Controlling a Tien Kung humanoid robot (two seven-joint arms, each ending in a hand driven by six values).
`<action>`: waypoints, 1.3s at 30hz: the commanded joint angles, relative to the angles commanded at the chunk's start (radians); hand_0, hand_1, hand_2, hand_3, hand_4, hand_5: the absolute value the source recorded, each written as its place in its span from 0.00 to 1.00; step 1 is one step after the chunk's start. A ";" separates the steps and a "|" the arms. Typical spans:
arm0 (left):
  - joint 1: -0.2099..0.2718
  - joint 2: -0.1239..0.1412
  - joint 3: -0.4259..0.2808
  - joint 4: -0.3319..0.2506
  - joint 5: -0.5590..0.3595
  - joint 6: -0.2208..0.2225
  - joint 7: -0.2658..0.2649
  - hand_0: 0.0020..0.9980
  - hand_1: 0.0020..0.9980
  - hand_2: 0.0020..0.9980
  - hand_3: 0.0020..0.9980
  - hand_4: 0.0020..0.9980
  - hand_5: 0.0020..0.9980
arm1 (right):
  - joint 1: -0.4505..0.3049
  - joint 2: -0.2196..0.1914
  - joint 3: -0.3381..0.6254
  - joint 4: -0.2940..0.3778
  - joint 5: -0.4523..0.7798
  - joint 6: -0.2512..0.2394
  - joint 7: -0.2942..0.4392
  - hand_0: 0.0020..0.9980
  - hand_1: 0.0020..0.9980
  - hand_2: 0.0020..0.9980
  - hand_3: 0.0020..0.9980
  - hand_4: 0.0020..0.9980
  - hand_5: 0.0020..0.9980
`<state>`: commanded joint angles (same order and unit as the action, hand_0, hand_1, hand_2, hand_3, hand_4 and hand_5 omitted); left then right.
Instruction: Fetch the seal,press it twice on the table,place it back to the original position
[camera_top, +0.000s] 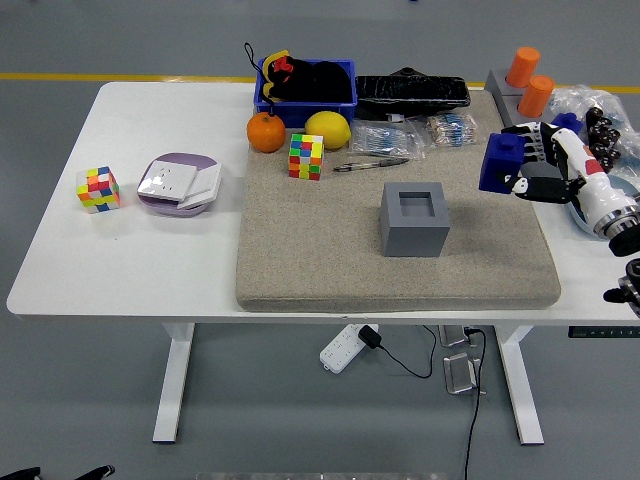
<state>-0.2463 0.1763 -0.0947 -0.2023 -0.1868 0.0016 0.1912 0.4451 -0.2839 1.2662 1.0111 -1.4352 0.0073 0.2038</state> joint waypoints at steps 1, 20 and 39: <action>0.001 0.000 -0.003 0.000 0.003 0.000 0.002 0.81 0.79 0.76 0.80 0.68 0.42 | -0.006 -0.001 0.002 -0.002 0.000 -0.001 0.001 0.61 0.45 0.44 0.45 0.71 0.00; 0.003 -0.001 -0.008 0.001 0.013 0.001 0.004 0.81 0.79 0.76 0.80 0.68 0.42 | -0.059 0.045 -0.041 -0.067 0.001 -0.010 0.007 0.61 0.45 0.44 0.45 0.70 0.00; 0.001 0.000 -0.005 0.000 0.012 0.000 0.003 0.81 0.79 0.76 0.80 0.68 0.42 | -0.048 0.041 -0.141 -0.159 0.034 -0.017 0.017 0.61 0.45 0.44 0.45 0.70 0.00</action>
<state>-0.2454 0.1768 -0.0993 -0.2024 -0.1746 0.0019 0.1937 0.3968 -0.2427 1.1248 0.8518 -1.4012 -0.0093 0.2205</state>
